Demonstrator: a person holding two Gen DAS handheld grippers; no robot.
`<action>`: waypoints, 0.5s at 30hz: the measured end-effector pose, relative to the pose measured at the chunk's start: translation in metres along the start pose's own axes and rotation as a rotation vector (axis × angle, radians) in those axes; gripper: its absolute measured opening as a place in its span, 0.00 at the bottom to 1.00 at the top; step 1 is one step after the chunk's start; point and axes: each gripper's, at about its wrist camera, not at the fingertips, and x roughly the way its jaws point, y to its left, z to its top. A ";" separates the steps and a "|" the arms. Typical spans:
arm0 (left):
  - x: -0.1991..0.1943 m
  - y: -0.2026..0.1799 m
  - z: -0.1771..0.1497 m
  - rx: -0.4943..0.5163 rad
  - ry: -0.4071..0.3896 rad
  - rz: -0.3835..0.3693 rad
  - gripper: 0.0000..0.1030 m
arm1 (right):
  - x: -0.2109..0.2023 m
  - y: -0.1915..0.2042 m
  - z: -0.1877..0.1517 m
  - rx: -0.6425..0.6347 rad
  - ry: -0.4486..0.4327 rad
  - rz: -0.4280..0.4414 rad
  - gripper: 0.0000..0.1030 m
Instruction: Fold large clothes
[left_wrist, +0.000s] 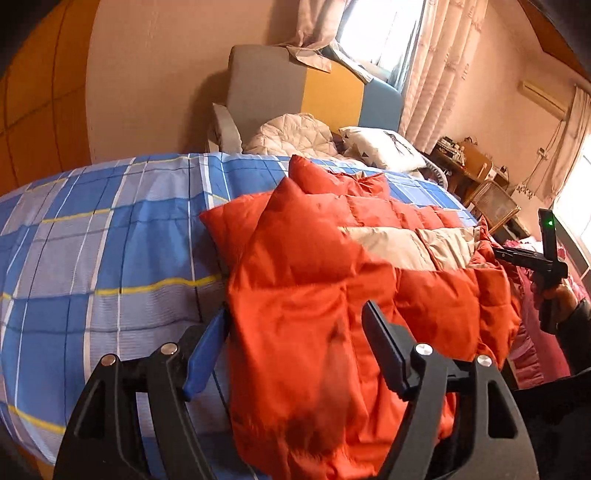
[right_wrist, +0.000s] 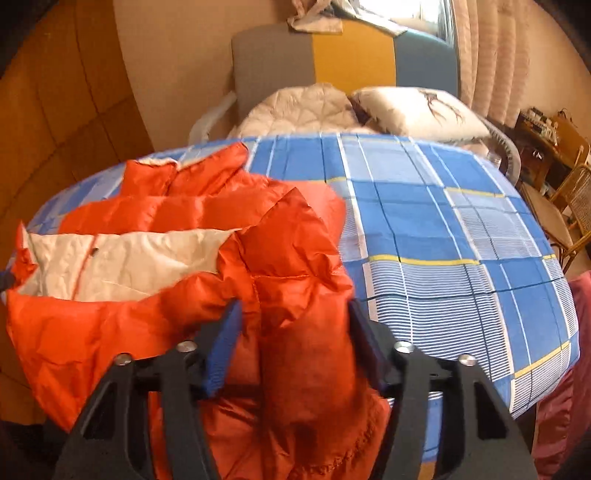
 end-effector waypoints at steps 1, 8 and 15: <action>0.002 -0.002 0.002 0.020 0.004 0.004 0.69 | 0.002 -0.002 0.000 -0.006 0.010 -0.003 0.38; 0.000 -0.016 -0.004 0.101 0.005 0.036 0.11 | -0.008 -0.002 -0.004 0.007 0.001 0.000 0.13; -0.043 -0.010 -0.011 0.034 -0.127 0.017 0.06 | -0.056 -0.008 -0.003 0.063 -0.103 0.024 0.07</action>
